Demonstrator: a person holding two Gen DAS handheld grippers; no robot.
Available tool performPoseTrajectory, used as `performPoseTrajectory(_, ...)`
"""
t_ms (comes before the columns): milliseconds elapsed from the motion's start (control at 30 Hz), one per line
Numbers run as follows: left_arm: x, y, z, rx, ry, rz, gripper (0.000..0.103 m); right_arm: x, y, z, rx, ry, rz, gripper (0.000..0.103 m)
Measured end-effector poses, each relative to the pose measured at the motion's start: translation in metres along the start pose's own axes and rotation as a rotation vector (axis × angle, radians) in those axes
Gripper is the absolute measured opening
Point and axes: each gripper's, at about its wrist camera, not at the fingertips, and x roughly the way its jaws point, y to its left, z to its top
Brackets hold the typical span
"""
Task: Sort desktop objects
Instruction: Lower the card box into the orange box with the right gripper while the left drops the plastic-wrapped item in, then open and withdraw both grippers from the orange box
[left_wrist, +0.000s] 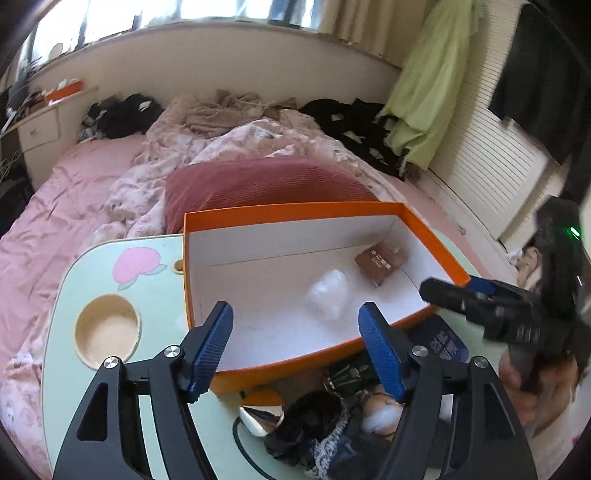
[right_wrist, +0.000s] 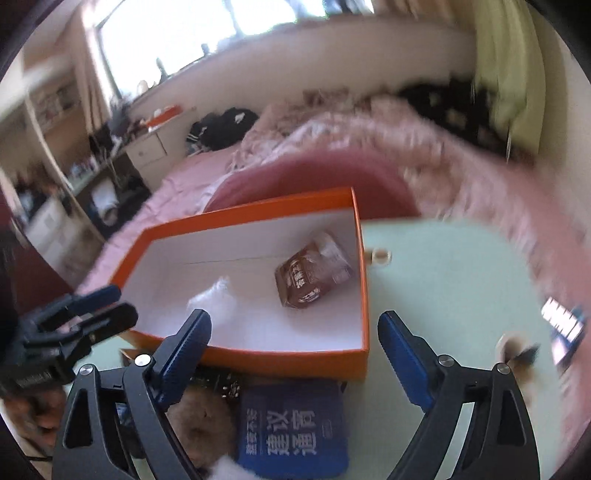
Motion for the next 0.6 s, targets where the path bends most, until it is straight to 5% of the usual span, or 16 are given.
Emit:
performPoseTrajectory(100,0.003,-0.013,-0.002,0.046,-0.011,0.020,0.071,-0.007,-0.003,-0.003,0.008,-0.020,-0.011,0.091)
performPoseTrajectory(300,0.004,-0.021,0.000,0.048,-0.022,0.000,0.071,-0.028,0.013,-0.011,-0.098,-0.105,-0.182,0.088)
performPoseTrajectory(500,-0.038,-0.022,-0.018,0.061,-0.093,-0.017,0.071,-0.090,0.039,-0.050,-0.169,-0.290,-0.095,0.083)
performPoseTrajectory(600,-0.059,-0.034,-0.041,0.122,-0.093,-0.009,0.071,-0.112,0.058,-0.084,-0.264,-0.289,-0.094,0.083)
